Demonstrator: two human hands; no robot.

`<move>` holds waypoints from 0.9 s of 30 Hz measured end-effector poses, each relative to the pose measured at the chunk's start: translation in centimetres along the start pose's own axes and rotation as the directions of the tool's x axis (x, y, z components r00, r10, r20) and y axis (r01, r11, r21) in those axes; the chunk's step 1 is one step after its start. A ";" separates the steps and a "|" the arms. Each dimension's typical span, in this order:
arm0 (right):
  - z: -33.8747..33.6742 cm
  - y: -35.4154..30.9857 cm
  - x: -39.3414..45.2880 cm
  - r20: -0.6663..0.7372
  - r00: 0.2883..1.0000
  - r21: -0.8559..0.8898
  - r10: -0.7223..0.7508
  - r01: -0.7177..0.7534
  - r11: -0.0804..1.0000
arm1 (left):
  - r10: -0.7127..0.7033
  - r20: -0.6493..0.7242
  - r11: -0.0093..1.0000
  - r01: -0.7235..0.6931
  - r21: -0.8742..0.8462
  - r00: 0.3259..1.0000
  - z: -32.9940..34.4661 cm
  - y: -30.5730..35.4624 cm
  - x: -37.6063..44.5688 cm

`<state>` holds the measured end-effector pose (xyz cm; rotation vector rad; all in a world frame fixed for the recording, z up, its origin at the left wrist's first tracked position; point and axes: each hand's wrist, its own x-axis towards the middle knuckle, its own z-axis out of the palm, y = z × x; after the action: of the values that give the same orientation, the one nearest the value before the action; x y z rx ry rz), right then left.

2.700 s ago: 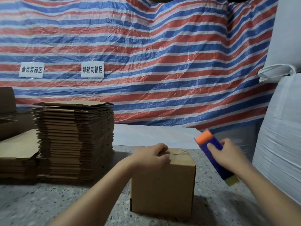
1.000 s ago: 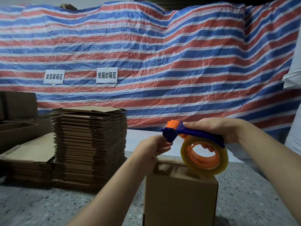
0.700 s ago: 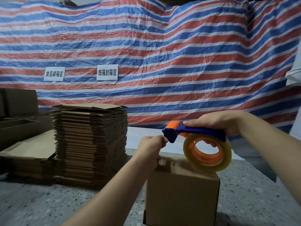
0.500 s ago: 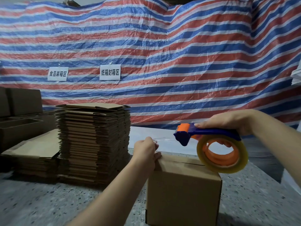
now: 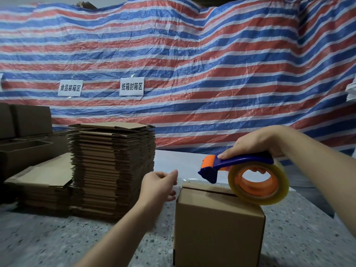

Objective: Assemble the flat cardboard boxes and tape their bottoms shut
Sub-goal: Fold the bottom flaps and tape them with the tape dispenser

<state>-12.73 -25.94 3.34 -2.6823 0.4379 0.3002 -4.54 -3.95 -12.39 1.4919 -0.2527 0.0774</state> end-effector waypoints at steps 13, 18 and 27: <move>0.5 -1.4 0.8 0.020 1.000 -0.094 0.003 -0.001 0.996 | -0.188 0.072 0.974 0.196 -0.116 0.979 -0.5 -0.9 -0.2; 0.5 -1.6 1.1 0.030 0.999 -0.117 0.025 -0.021 0.993 | -0.201 0.138 0.965 0.220 -0.144 0.970 -0.4 -1.1 -0.4; 0.7 -1.8 1.8 0.033 0.999 -0.111 0.019 -0.016 0.994 | -0.212 0.196 0.956 0.244 -0.162 0.958 -0.8 -1.5 -0.5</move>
<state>-10.54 -24.52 2.89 -2.7780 0.4470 0.3849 -4.60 -3.24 -14.03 1.3340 -0.2215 -0.2601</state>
